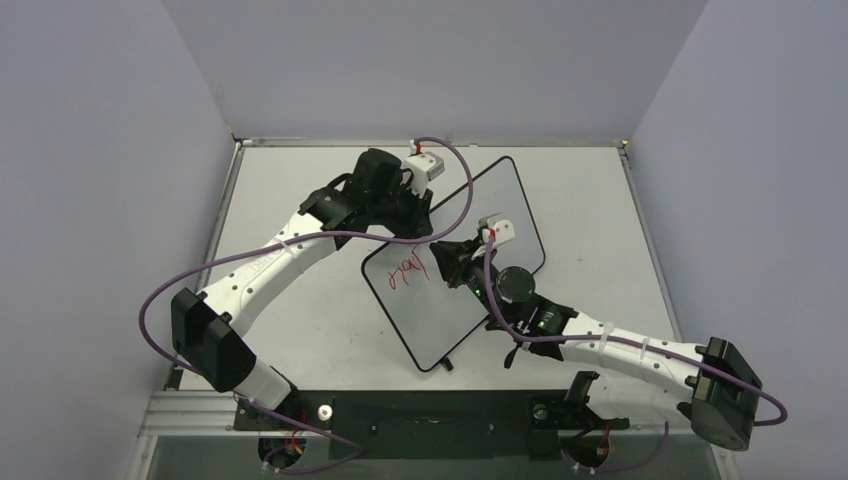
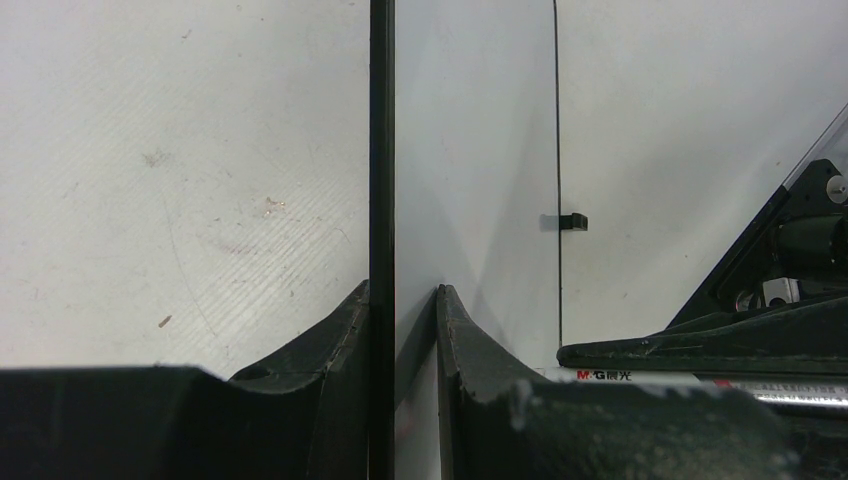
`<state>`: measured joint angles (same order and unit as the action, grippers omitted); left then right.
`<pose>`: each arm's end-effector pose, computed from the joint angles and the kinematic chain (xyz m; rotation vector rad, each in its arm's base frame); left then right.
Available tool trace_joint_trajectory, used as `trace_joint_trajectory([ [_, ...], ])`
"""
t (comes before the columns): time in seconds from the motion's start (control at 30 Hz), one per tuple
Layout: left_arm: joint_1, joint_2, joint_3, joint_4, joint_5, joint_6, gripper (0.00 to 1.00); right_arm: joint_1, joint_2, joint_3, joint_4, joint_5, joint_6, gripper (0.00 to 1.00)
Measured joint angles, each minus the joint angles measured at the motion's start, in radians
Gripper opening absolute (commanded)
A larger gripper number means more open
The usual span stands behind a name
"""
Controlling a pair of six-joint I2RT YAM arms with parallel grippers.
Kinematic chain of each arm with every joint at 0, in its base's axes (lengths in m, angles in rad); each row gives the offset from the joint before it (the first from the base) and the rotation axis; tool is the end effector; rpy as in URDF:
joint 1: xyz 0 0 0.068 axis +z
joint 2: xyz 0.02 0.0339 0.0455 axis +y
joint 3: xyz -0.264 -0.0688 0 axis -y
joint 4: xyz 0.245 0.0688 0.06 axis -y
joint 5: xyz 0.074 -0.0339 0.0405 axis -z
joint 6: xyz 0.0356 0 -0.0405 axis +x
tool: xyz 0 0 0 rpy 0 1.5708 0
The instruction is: Write a sentence on the whiteboard
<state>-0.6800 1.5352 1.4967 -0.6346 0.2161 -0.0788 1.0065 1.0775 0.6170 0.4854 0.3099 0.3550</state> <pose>0.2617 -0.2215 0.3600 0.7971 2.1649 -0.6431 0.1423 0.2046 0.2936 -0.2673 1.5858 0.8319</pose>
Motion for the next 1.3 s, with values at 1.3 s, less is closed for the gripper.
trace_joint_trajectory([
  [1.3, -0.006, -0.003, 0.000, 0.001, -0.003, 0.000, 0.00, 0.004, -0.175, -0.047, -0.080, -0.036, 0.028, 0.00],
])
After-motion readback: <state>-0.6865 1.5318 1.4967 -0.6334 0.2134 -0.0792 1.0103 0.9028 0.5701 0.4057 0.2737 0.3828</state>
